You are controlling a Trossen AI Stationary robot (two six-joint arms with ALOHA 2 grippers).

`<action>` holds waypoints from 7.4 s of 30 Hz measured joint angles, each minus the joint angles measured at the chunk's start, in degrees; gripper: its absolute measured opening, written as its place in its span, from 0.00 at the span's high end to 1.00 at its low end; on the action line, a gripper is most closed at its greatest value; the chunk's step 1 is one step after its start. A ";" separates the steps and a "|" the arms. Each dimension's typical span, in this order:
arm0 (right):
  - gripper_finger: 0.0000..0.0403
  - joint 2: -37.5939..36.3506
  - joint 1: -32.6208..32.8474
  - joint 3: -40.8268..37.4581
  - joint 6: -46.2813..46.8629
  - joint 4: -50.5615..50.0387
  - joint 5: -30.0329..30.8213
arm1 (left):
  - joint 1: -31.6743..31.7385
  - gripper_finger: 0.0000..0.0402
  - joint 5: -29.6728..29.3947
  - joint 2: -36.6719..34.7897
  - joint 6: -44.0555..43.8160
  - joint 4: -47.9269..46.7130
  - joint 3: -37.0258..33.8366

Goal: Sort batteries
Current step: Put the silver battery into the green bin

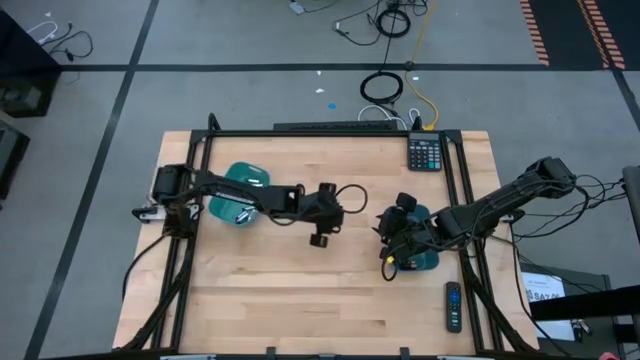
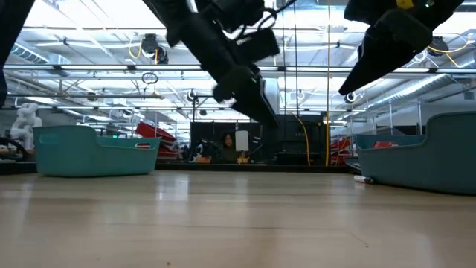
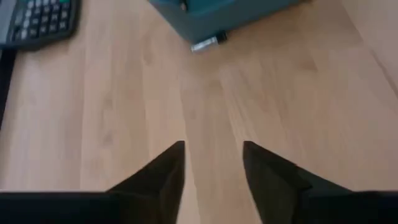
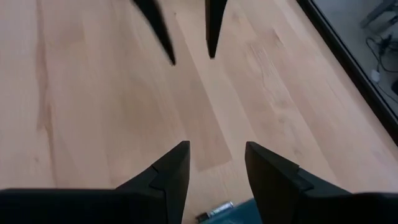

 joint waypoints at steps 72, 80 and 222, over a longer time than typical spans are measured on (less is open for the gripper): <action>0.64 -10.73 9.73 0.02 -0.10 -1.72 12.24 | 2.14 0.21 9.10 32.55 -17.53 19.79 24.61; 0.64 -10.73 9.74 0.02 0.11 -1.74 12.23 | 1.51 0.21 10.15 32.55 -15.14 19.86 24.61; 0.99 24.90 -13.63 28.76 -32.41 26.20 -27.18 | -21.93 0.21 -32.07 -21.70 -20.48 46.62 -36.46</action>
